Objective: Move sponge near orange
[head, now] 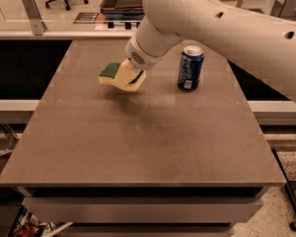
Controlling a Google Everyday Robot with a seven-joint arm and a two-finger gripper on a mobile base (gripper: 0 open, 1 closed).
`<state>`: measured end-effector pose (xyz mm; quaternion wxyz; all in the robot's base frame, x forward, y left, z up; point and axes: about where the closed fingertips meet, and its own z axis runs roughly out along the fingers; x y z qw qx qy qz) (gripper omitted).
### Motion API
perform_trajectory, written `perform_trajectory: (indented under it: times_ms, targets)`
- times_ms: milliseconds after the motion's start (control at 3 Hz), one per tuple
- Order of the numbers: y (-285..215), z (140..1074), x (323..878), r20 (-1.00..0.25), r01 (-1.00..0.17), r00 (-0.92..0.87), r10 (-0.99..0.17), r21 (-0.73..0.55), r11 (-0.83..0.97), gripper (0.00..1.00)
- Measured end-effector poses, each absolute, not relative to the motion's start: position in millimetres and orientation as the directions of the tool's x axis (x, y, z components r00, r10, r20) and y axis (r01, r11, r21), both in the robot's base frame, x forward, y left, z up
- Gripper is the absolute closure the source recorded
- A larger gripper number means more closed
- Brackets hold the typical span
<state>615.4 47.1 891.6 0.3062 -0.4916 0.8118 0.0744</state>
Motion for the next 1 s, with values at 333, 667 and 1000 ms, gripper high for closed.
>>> perform_trajectory:
  times_ms: [333,667,1000]
  targets:
    - [42.9,872.8,639.4,-0.608,-0.826,-0.347,-0.714,-0.162,0.54,1.0]
    - [27.9,860.6,659.4,-0.628,-0.798,-0.371,-0.684,-0.161,0.58,1.0]
    - [1.2,849.3,676.2,-0.637,-0.77,-0.398,-0.66,-0.159,0.618,1.0]
